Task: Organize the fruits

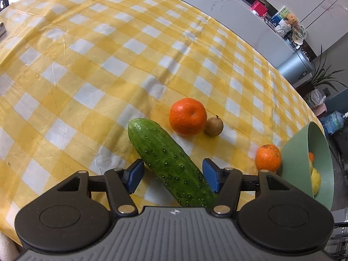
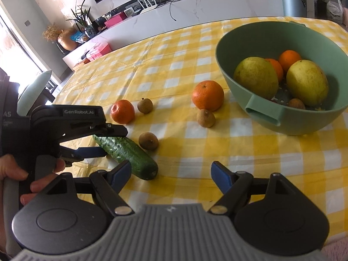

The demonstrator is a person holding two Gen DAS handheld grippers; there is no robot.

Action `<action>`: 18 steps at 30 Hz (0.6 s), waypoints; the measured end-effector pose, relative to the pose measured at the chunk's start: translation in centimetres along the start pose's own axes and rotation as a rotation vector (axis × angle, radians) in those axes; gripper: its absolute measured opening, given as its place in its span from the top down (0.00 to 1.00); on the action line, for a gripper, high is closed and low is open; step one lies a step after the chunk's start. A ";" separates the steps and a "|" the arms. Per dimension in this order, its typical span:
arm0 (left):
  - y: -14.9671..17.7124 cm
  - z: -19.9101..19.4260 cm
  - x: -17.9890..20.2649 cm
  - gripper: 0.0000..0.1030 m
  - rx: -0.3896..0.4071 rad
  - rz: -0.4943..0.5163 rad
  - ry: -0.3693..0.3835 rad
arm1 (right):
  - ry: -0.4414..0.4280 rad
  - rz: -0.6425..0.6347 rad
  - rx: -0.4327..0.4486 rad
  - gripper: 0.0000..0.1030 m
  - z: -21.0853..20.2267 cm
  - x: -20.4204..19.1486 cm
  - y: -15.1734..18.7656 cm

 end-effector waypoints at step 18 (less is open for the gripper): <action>0.7 -2.0 -1.4 0.27 -0.014 -0.023 0.049 | -0.038 -0.035 0.072 0.34 0.2 -1.5 -3.6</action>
Point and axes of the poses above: each gripper's, at about its wrist camera, not at the fingertips, and z roughly the way its jaws point, x to its right, y to its underside, the point moved 9 cm from there along z, roughly the way its jaws point, and after that the axes turned 11 degrees about y, right-handed, at the moved point
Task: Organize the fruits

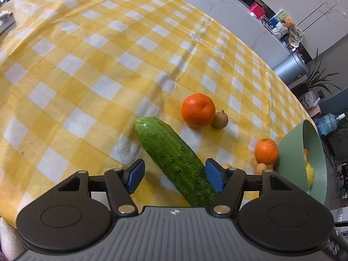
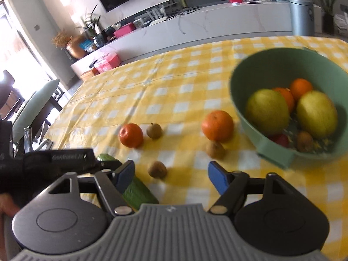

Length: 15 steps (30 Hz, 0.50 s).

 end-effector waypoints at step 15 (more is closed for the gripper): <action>0.1 -0.1 -0.5 0.25 -0.010 -0.017 0.029 | 0.037 -0.170 -0.097 0.53 6.5 -4.5 1.3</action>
Point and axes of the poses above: each gripper's, at about its wrist camera, not at the fingertips, and z roughly the way its jaws point, x to its right, y to its underside, the point moved 9 cm from there along z, roughly the way its jaws point, and after that the axes turned 11 degrees about y, right-handed, at the moved point
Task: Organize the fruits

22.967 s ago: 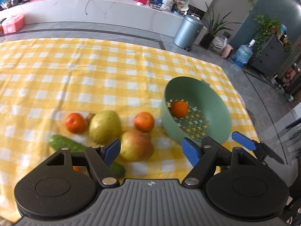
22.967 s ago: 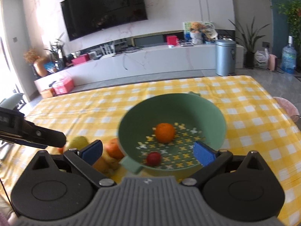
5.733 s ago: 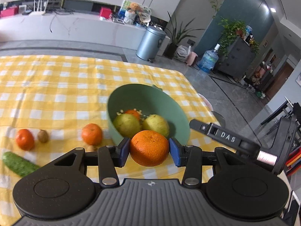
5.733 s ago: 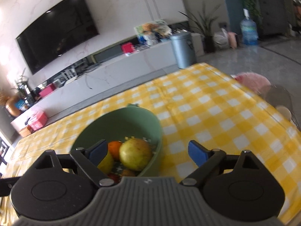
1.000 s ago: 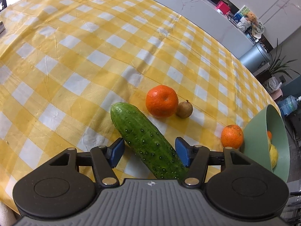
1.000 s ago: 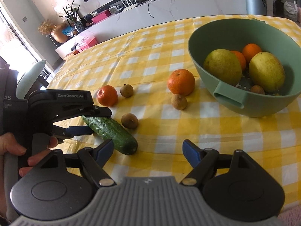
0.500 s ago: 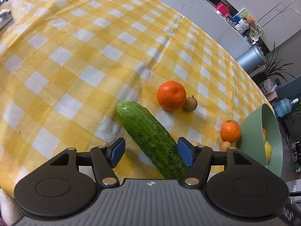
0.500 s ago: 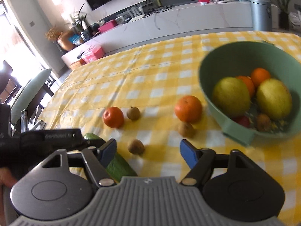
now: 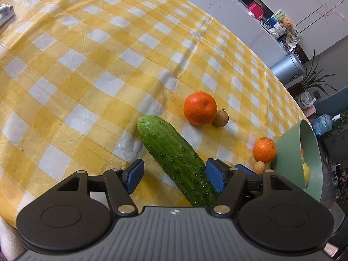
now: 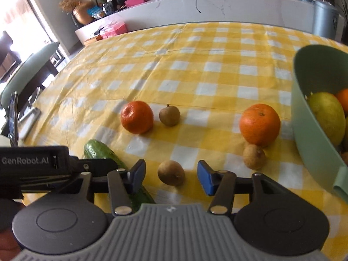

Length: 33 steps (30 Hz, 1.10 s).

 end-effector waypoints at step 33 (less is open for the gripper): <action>0.2 -2.2 5.9 0.27 0.030 0.246 0.068 | 0.162 -0.013 0.069 0.77 -3.7 4.4 2.0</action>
Point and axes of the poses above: each gripper's, at about its wrist camera, not at the fingertips, and z roughly the way its jaws point, x to its right, y to its underside, the point moved 9 cm from there along z, roughly the way its jaws point, and after that the axes turned 11 degrees about y, right-handed, at the moved point
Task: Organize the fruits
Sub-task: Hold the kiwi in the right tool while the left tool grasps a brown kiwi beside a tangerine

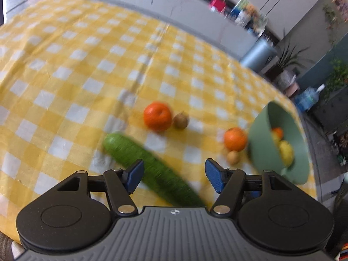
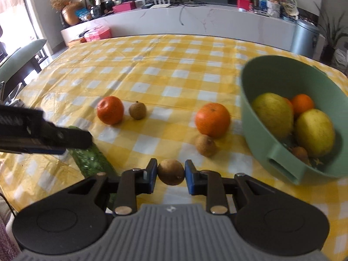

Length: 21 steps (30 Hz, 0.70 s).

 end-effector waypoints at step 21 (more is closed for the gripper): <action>2.1 7.4 8.8 0.35 -0.063 0.469 0.033 | 0.036 0.106 -0.034 0.77 -1.9 7.4 1.9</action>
Point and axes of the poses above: each gripper's, at about its wrist camera, not at the fingertips, and z roughly the way its jaws point, x to its right, y to its underside, the point moved 9 cm from there along z, roughly the way its jaws point, and after that the axes turned 11 degrees about y, right-handed, at the moved point
